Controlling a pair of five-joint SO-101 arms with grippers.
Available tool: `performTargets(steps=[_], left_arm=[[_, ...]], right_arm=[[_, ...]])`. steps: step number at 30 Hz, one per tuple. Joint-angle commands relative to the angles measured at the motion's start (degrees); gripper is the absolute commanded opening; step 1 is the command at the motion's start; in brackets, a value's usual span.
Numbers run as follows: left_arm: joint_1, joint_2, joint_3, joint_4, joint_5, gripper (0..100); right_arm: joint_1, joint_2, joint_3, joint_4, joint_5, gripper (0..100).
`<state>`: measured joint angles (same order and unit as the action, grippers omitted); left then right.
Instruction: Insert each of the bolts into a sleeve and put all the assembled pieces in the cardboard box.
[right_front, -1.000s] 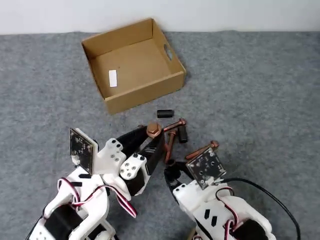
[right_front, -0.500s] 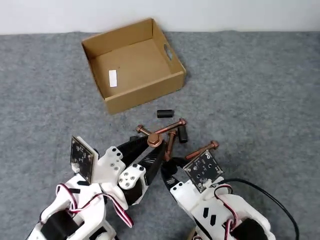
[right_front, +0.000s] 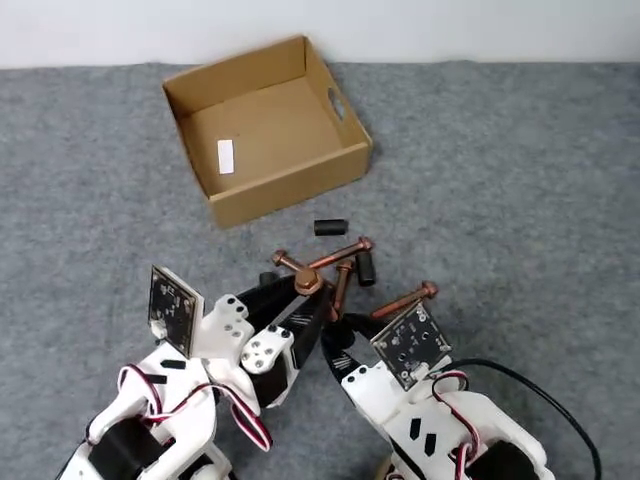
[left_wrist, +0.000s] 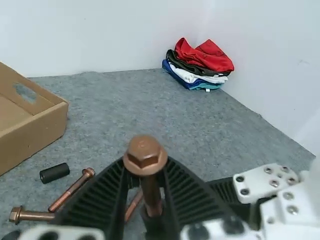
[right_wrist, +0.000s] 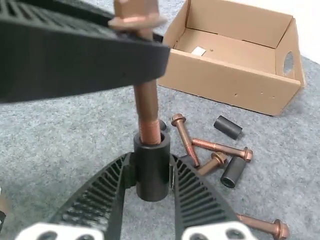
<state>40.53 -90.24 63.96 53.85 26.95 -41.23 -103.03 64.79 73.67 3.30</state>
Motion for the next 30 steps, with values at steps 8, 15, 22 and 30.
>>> performTargets(steps=[8,15,22,30], left_arm=[[2.4,0.4,4.7,6.3,0.0,0],[2.3,0.4,7.1,7.1,-3.1,4],[1.4,0.4,6.2,9.9,-6.2,28],[-0.6,0.4,-1.7,14.5,-5.7,28]], right_arm=[[-0.3,-0.4,-4.5,-4.5,5.6,0.9],[-0.3,-0.4,-5.0,-4.5,6.2,0.9],[-0.3,-0.4,-5.0,-4.4,6.2,0.9],[-0.3,-0.4,-4.7,-4.4,5.8,0.9]])
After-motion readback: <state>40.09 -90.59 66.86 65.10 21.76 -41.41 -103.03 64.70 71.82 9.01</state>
